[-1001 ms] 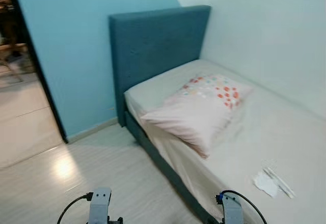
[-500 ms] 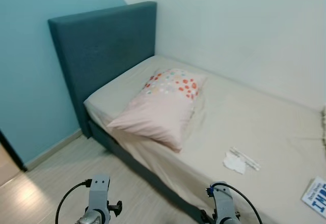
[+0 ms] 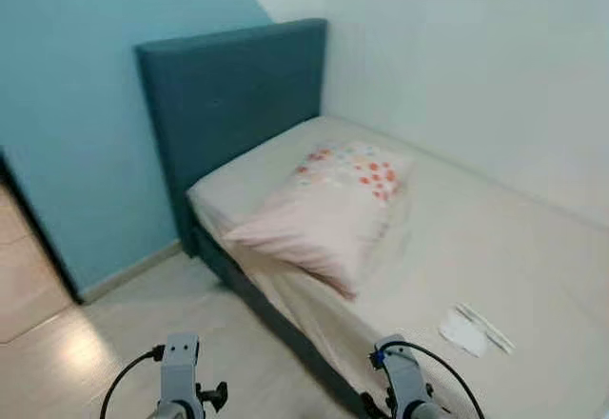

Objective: Clean up the room

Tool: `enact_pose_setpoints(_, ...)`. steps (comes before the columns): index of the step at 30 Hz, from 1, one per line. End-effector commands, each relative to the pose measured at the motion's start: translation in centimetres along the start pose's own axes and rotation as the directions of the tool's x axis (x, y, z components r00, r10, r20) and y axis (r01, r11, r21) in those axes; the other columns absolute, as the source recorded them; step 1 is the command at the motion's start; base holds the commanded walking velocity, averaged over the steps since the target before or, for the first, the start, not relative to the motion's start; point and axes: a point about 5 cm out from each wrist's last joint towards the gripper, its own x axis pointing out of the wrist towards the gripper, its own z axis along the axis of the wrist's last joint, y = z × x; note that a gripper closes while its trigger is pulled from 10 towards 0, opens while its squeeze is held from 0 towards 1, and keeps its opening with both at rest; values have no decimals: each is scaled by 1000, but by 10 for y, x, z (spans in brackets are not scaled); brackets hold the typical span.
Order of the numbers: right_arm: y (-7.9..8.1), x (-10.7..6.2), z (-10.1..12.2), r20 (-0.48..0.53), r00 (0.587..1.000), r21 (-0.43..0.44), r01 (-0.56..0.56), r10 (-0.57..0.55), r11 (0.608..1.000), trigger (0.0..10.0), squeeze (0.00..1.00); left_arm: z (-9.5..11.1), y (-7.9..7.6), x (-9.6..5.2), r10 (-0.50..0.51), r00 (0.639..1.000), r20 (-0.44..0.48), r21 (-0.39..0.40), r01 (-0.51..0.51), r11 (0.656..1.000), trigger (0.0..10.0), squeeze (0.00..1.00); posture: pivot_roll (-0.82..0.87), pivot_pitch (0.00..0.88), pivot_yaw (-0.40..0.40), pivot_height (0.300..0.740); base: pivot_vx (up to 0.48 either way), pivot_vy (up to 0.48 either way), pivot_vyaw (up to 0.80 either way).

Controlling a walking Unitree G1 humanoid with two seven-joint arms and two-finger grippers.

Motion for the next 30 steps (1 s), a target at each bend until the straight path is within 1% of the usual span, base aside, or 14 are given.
enact_pose_setpoints(1,2,1,5,23,1000,3,-8,8,1000,10000,0,-5,2,-1,0,1000,-25,-5,0,1000,10000,0,20,0,-55,740,356,0,513)
enact_pose_setpoints(5,1,1,5,22,1000,-9,-9,9,1000,10000,0,-4,1,-1,-1,1000,-23,-5,1,1000,10000,0,20,0,-55,740,357,0,128)
enact_pose_setpoints(8,1,1,5,22,1000,-22,-17,17,1000,10000,0,-3,0,0,-5,1000,-19,-5,5,1000,10000,0,15,0,-52,740,356,0,573)
enact_pose_setpoints(12,-1,1,6,31,1000,-6,-3,4,1000,10000,0,-1,-1,0,-11,1000,-15,-3,11,1000,10000,0,15,0,-52,740,355,0,595)
enact_pose_setpoints(18,-4,1,7,17,999,-5,38,-37,999,10000,0,-1,-3,1,-17,1000,-14,-3,17,1000,10000,0,15,0,-52,740,358,0,0)
enact_pose_setpoints(27,-6,1,7,22,999,37,49,-49,998,10000,0,2,-4,1,-22,1000,-3,-10,22,1000,10000,0,12,0,-52,740,358,0,0)
enact_pose_setpoints(30,-5,1,7,22,999,89,41,-43,995,10000,0,5,-4,2,-26,1000,5,-10,26,1000,10000,0,11,0,-52,740,360,0,-442)
